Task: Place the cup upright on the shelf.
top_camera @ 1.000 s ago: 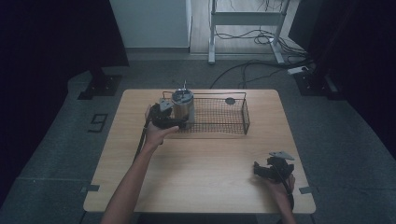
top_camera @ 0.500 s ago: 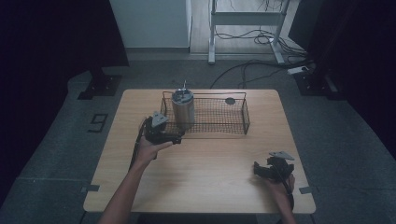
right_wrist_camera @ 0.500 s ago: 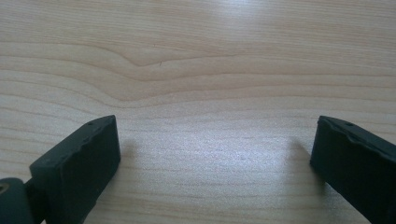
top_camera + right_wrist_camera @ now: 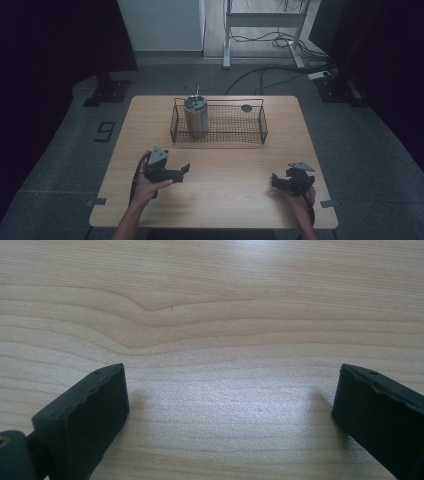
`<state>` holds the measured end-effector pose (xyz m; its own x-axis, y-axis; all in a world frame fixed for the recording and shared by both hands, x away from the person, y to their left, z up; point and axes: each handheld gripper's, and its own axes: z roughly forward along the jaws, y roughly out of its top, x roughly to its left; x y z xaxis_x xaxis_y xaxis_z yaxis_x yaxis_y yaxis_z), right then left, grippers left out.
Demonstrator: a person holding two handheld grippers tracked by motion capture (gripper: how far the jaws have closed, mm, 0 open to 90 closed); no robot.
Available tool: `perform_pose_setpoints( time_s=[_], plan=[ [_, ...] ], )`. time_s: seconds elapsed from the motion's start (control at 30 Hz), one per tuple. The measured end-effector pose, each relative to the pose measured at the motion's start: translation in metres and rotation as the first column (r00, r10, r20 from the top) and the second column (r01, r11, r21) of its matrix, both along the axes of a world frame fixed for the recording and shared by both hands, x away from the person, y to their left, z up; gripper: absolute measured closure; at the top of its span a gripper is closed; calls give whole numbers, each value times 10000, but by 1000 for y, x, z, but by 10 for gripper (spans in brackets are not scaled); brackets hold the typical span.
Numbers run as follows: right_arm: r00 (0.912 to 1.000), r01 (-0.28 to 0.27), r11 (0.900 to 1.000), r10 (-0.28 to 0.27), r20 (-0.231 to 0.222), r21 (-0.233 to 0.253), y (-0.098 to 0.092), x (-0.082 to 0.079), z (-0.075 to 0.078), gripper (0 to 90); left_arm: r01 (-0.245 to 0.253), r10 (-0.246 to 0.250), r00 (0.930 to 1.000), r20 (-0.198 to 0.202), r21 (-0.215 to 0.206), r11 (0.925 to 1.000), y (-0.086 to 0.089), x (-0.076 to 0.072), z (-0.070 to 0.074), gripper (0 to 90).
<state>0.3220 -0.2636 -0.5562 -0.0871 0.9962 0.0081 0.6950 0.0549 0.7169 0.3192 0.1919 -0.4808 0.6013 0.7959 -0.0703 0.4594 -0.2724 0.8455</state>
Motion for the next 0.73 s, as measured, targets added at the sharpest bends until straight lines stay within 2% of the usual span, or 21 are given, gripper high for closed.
perform_pose_setpoints(
  time_s=[0.03, 0.07, 0.17, 0.3, 0.43, 0.73],
  plan=[
    [10000, 0, 10000, 0, 0, 0, 0, 0, 0, 12, 0, 0, 10000, 0, 0, 10000, 0, 0, 0, 7],
    [10000, 0, 10000, 0, 4, -2, 0, 0, 0, 12, -63, 63, 10000, 1, 142, 9999, 3, -7, -6, 8],
    [10000, 3, 10000, -3, 2, 2, 0, 0, 0, 12, -156, 157, 9999, -36, 161, 9997, 8, -15, -13, 12],
    [10000, 1, 10000, -1, 3, 0, 0, 0, 0, 12, -177, 180, 9998, -67, 336, 9993, 9, -20, -21, 15],
    [10000, -2, 10000, 2, 3, -1, 0, 0, 0, 12, -195, 196, 9998, 0, 577, 9981, 9, -20, -22, 16],
    [10000, 2, 10000, -2, 3, 1, 0, 0, 0, 12, -406, 405, 9992, 21, 561, 9976, 4, -20, -26, 19]
  ],
)
